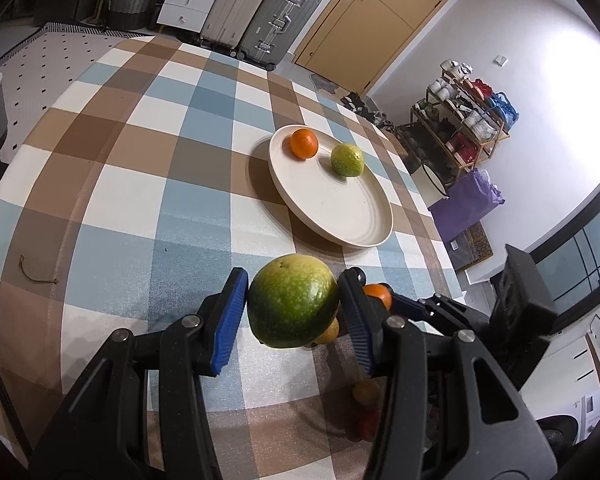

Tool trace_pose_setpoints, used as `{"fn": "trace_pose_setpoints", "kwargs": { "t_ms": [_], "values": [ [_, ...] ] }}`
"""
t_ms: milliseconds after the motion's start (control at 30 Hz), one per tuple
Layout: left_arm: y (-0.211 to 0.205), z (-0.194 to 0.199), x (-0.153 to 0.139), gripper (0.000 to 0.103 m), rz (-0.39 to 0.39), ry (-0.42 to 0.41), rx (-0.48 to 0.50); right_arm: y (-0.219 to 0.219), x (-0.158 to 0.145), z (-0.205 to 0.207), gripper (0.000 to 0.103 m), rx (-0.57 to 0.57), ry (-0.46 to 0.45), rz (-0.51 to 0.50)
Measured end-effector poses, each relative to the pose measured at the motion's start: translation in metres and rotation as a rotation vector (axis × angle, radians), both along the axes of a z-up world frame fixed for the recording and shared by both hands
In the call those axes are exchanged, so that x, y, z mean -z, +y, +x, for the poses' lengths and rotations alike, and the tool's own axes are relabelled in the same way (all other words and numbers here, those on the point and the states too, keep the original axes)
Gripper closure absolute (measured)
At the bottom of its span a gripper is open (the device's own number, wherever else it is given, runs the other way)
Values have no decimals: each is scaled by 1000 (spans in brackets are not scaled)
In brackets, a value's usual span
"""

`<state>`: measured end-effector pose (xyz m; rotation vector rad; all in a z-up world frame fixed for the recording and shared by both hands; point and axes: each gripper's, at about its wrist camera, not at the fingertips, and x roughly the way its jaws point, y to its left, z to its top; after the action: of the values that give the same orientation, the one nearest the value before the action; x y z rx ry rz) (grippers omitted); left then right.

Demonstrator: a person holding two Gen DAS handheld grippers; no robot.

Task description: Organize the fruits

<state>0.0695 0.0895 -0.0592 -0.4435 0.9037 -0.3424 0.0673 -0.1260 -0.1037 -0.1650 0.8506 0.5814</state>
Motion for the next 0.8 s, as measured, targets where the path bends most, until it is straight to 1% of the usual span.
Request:
{"fn": "trace_pose_setpoints", "kwargs": {
  "t_ms": [100,367,467,500,533,567,633,700,767,800],
  "values": [
    [-6,4,0,58,8,-3,9,-7,-7,1,63,12,9,49],
    [-26,21,-6,58,22,-11,34,-23,-26,9,63,32,0,147],
    [-33,31,-9,58,25,-13,44,-27,-31,15,63,39,-7,168],
    [-36,36,-11,60,27,-16,48,-29,-32,16,63,40,-9,174],
    [-38,40,-13,68,29,-21,50,-30,-34,19,63,43,-11,181],
    [-40,44,-15,72,31,-24,55,-31,-35,20,63,46,-13,184],
    [-46,55,-19,73,25,-33,65,-34,-37,25,63,50,-20,189],
    [-53,69,-16,73,22,-31,79,-37,-38,32,63,57,-14,204],
    [-56,79,-10,82,5,-3,88,-41,-34,40,63,72,5,222],
    [-58,81,-7,84,24,2,81,-43,-30,43,63,75,22,237]
  ]
}}
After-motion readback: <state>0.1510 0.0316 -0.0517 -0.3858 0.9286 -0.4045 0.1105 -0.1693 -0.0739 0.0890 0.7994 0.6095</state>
